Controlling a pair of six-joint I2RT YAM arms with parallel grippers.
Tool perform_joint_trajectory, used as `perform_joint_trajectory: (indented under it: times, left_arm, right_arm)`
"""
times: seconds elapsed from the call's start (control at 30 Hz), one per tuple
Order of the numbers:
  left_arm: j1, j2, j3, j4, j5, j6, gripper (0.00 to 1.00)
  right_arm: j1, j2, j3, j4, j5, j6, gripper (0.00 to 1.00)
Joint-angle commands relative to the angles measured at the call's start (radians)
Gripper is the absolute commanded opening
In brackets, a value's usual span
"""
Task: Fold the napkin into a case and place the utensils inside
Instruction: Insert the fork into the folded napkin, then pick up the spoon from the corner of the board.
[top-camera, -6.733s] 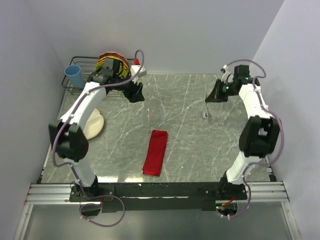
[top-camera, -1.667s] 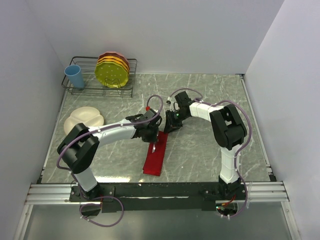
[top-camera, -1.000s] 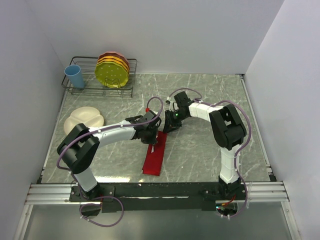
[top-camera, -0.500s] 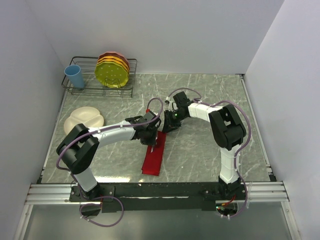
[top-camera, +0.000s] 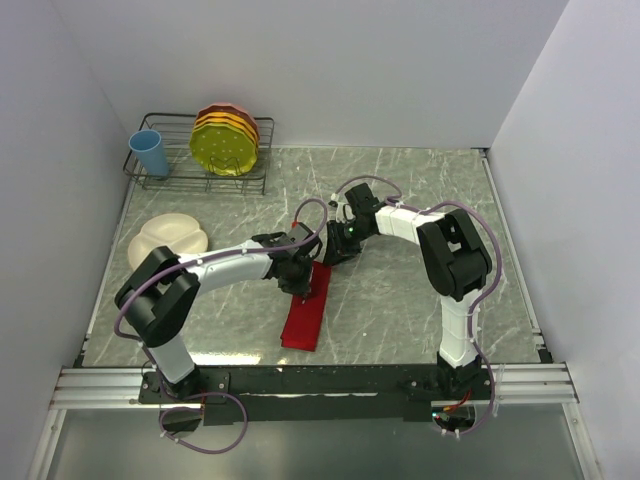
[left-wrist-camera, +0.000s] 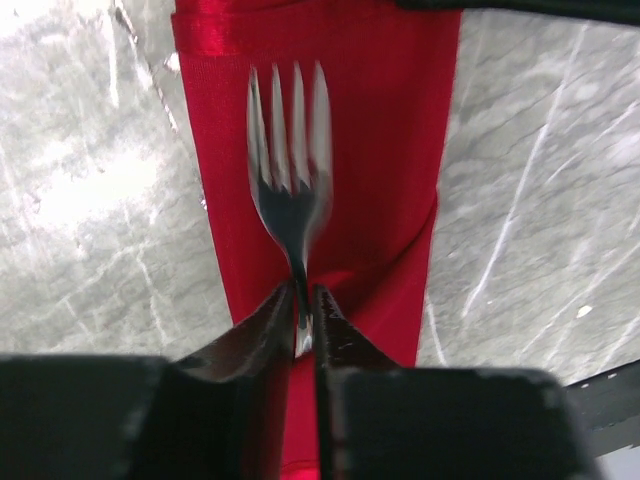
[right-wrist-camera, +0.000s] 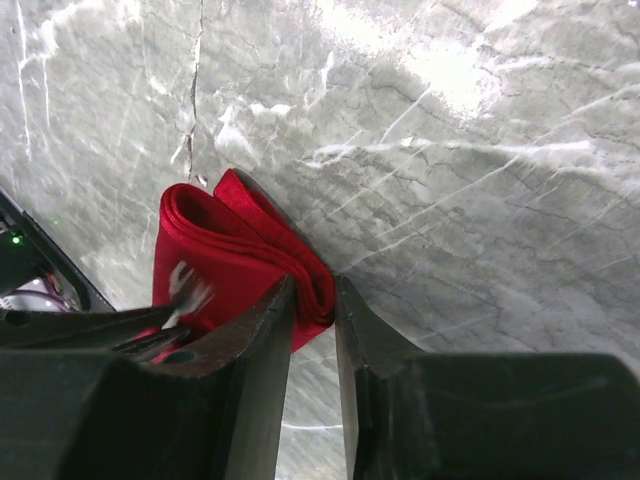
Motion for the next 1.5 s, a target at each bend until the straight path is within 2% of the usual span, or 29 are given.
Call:
perform_joint_trajectory:
  times: [0.0,0.27,0.43,0.53,0.6,0.77,0.87,0.97,1.13,1.27,1.47]
  left_arm:
    - [-0.006,0.009,0.045,-0.043,-0.002,0.001,0.24]
    - [0.046,-0.038,0.104,-0.024,-0.008,-0.011,0.35]
    - [0.083,-0.150,0.150,0.065,-0.053,0.026,0.43]
    - [0.105,-0.196,0.167,0.090,-0.057,0.054,0.51]
    - [0.114,-0.216,0.176,0.107,-0.051,0.086,0.52]
    - [0.155,-0.247,0.175,0.182,0.014,0.169,0.53]
    - [0.162,-0.255,0.175,0.210,0.047,0.204,0.52]
    - [0.160,-0.255,0.166,0.231,0.075,0.224,0.52]
    - [0.163,-0.219,0.183,0.219,0.064,0.227,0.52]
    - [0.181,-0.189,0.215,0.194,0.047,0.225,0.52]
    - [0.231,-0.183,0.222,0.190,0.055,0.225,0.52]
  right_arm:
    - [0.008,-0.030,0.014,0.015,0.047,-0.010,0.35]
    - [0.008,-0.108,0.073,-0.037,-0.004,-0.020,0.49]
    - [-0.059,-0.243,0.125,-0.135,-0.010,-0.112,0.66]
    - [-0.154,-0.312,0.141,-0.250,0.027,-0.236,0.72]
    - [-0.200,-0.329,0.150,-0.341,0.109,-0.409,0.75]
    - [-0.418,-0.317,0.109,-0.563,0.209,-0.753,0.75]
    - [-0.525,-0.294,0.074,-0.612,0.265,-0.882,0.73]
    - [-0.576,-0.248,0.086,-0.609,0.308,-0.911,0.70]
    - [-0.568,-0.191,0.148,-0.533,0.337,-0.884,0.61]
    - [-0.526,-0.107,0.196,-0.485,0.422,-0.849,0.56]
    - [-0.489,-0.007,0.256,-0.465,0.470,-0.859,0.54]
